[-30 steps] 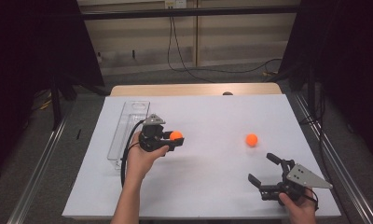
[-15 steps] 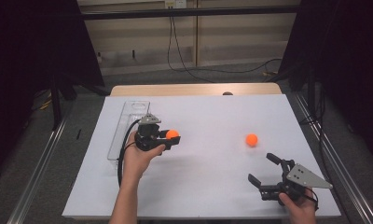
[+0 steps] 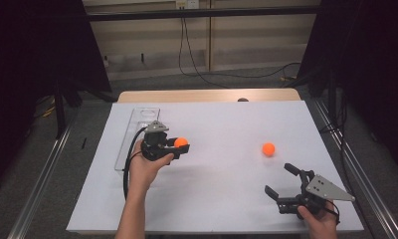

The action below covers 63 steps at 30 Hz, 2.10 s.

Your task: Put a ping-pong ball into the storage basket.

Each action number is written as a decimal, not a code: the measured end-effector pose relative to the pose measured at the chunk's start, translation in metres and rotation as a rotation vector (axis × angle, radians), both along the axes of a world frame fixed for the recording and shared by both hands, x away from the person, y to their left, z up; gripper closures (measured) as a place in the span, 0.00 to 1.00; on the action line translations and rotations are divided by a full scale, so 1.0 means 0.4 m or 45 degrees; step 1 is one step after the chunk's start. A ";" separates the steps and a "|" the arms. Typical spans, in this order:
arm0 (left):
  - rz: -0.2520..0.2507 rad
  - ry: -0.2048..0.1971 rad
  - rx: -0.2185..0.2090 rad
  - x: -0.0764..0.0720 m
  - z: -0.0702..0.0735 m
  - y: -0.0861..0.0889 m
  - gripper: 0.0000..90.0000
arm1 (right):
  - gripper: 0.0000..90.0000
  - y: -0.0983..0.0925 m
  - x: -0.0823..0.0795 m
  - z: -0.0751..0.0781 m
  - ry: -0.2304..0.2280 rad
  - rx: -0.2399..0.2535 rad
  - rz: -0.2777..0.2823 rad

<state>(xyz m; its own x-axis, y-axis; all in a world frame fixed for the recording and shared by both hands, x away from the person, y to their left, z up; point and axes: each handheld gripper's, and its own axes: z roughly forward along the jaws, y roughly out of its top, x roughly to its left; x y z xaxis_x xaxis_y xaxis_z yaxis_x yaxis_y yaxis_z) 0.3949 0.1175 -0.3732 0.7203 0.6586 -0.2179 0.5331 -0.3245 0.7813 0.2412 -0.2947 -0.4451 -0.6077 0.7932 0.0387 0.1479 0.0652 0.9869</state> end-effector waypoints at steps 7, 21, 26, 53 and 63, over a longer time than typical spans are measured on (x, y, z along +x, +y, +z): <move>0.014 -0.005 -0.004 0.001 0.001 0.011 0.56 | 0.02 0.000 0.000 0.000 0.000 -0.001 0.002; 0.043 -0.004 0.008 0.005 -0.001 0.028 0.56 | 0.02 0.000 0.000 0.000 0.000 -0.001 0.003; 0.058 -0.010 0.005 0.006 0.000 0.039 0.56 | 0.02 0.000 0.000 0.000 0.000 -0.002 0.003; 0.131 -0.024 0.010 0.005 0.006 0.079 0.56 | 0.02 0.000 -0.001 0.001 -0.001 0.001 0.006; 0.151 -0.033 0.015 0.005 0.008 0.090 0.56 | 0.02 0.000 -0.001 0.001 -0.001 0.002 0.008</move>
